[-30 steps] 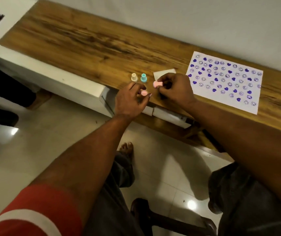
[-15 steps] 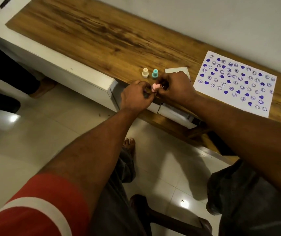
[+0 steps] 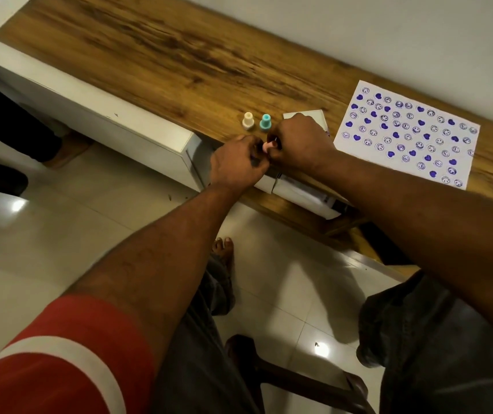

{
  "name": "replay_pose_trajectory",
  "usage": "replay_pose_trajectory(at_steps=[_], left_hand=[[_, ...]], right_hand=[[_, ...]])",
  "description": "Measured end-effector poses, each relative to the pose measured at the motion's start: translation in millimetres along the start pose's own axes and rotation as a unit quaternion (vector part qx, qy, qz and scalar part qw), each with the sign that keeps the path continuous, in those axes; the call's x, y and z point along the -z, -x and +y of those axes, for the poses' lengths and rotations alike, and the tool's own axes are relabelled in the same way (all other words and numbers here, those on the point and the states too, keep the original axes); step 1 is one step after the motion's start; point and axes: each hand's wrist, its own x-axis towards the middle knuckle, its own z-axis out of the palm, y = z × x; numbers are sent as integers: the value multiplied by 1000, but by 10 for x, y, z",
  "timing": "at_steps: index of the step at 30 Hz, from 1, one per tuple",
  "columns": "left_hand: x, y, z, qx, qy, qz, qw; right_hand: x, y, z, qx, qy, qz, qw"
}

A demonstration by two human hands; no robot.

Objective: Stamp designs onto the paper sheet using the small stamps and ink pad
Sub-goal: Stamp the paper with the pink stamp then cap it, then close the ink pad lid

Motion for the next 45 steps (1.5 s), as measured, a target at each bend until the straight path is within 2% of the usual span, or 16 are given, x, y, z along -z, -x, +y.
replay_pose_trajectory(at_steps=[14,19,22,26,28,32,34,38,41,45], left_hand=[[-108,3,0,-4,21,24,999],[-123,2,-12,-5,30,40,999],[-113,-16,-9,1,26,43,999],[-105,-18,-22,11,18,38,999],[-91,-33,-46,25,19,50,998],[-91,-56,-73,36,27,58,997],[-87,-55,-63,38,31,60,997],[-48,20,-34,47,50,77,995],[11,47,58,-6,24,102,994],[-156,-128,79,-162,-41,85,982]], right_hand=[[68,-231,-264,4,161,-78,984],[48,-280,-383,-2,204,-83,975],[41,-267,-383,-15,151,-56,987],[52,-150,-188,-64,21,-13,998],[99,-81,9,-95,-47,29,994],[212,4,491,-174,-107,105,973],[226,-19,649,-204,-121,108,965],[159,-182,659,-217,-93,54,970],[152,-368,558,-235,-53,10,970],[33,-664,540,-243,22,-32,969]])
